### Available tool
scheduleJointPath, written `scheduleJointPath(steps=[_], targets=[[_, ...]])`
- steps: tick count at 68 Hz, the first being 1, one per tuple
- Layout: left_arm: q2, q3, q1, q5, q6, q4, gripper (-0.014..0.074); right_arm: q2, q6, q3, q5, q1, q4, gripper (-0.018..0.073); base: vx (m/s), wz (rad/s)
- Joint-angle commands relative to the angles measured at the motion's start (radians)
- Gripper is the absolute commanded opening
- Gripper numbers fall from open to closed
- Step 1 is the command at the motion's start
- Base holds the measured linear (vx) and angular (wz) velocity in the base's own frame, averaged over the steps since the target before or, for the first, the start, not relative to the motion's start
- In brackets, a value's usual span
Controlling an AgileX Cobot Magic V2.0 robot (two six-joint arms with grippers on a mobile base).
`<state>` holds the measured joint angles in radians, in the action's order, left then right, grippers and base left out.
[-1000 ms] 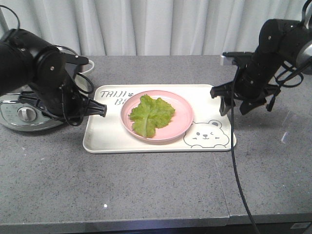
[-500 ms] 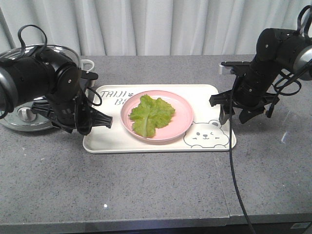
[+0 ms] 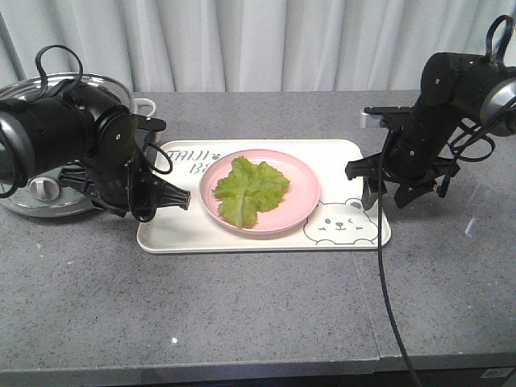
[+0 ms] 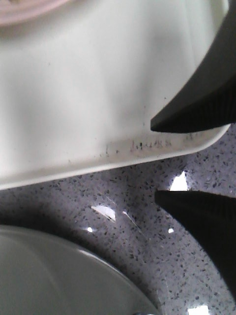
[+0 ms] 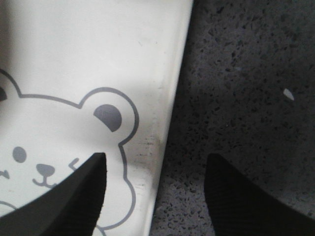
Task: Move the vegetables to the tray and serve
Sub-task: 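Close both grippers on the tray edges and lift the tray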
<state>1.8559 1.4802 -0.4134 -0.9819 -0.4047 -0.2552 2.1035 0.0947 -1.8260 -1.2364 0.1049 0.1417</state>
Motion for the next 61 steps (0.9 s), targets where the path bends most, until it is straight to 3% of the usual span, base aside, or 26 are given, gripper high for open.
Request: scheduleJointPath(steps=[1,46,61], targets=[[-0.04,0.019,0.0,0.035,0.0,-0.008,0.0265,-0.059,0.011,-0.025,-0.047,-0.006,-0.003,0.0423,0.0,0.0],[0.053,0.019,0.0,0.044,0.0,-0.007,0.0254,-0.011,0.015,-0.025,-0.047,-0.006,-0.005,0.0417,0.0,0.0],[0.053,0.019,0.0,0.048,0.0,-0.007,0.0149,0.0,0.015,-0.025,-0.047,-0.006,-0.005,0.0291,0.0,0.0]])
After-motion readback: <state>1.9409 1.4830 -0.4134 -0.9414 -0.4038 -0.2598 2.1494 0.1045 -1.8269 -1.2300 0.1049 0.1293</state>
